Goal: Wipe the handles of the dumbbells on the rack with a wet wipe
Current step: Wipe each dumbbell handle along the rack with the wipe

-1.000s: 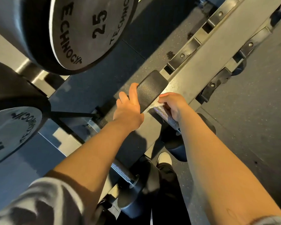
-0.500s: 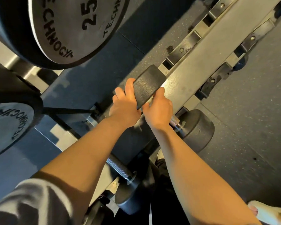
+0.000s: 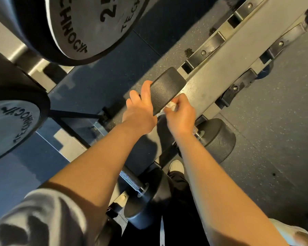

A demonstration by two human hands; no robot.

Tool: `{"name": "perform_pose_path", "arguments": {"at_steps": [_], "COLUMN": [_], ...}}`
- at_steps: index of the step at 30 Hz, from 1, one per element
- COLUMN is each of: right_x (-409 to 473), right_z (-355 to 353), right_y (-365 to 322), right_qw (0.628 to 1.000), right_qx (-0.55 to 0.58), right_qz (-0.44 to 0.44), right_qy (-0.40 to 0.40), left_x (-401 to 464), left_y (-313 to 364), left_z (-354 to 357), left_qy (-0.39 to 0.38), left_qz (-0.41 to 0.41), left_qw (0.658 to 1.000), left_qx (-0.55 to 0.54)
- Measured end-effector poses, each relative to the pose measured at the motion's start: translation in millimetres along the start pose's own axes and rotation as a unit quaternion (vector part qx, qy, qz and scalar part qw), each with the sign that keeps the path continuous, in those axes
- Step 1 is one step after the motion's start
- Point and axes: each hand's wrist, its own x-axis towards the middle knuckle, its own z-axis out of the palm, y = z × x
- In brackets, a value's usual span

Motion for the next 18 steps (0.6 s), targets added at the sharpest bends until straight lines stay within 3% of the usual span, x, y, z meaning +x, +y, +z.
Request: {"name": "perform_pose_path", "arguments": {"at_steps": [2,5,7,9,11,13,15,18], "right_x": [-11.9,-13.6,-5.3,17.7,45.6,65.4,71.2,68.2], "right_z": [13.7,17.1,8.2,-6.9,-24.1,-35.3,-40.4,-39.0], "right_y": [3.1,4.9,-2.0,-10.2,-13.2,-6.8,-4.8,-0.8], "right_qw": [0.992,0.989,0.998,0.995,0.959,0.918,0.904,0.928], "right_qx": [-0.039,-0.006,0.003,-0.023,0.063,0.13,0.153,0.159], "right_qz": [-0.083,-0.089,-0.019,0.08,0.172,0.221,0.233,0.201], "right_qy": [0.084,0.114,0.061,-0.059,-0.215,-0.302,-0.325,-0.272], "left_x": [0.2,-1.3,-1.7,-0.5,-0.7,-0.9,-0.4,0.8], "left_y": [1.0,1.7,0.9,0.3,-1.3,-3.2,-4.6,-4.6], "left_z": [0.2,1.6,2.1,2.1,3.5,5.1,5.4,4.5], "left_qy": [0.0,0.007,0.013,0.014,0.01,0.015,0.02,0.021], "left_qz": [-0.01,-0.006,-0.001,0.003,0.002,0.008,0.016,0.013], "left_qw": [1.0,1.0,1.0,1.0,1.0,1.0,1.0,1.0], "left_qx": [-0.006,-0.01,-0.005,-0.009,-0.014,-0.013,-0.011,-0.018]}}
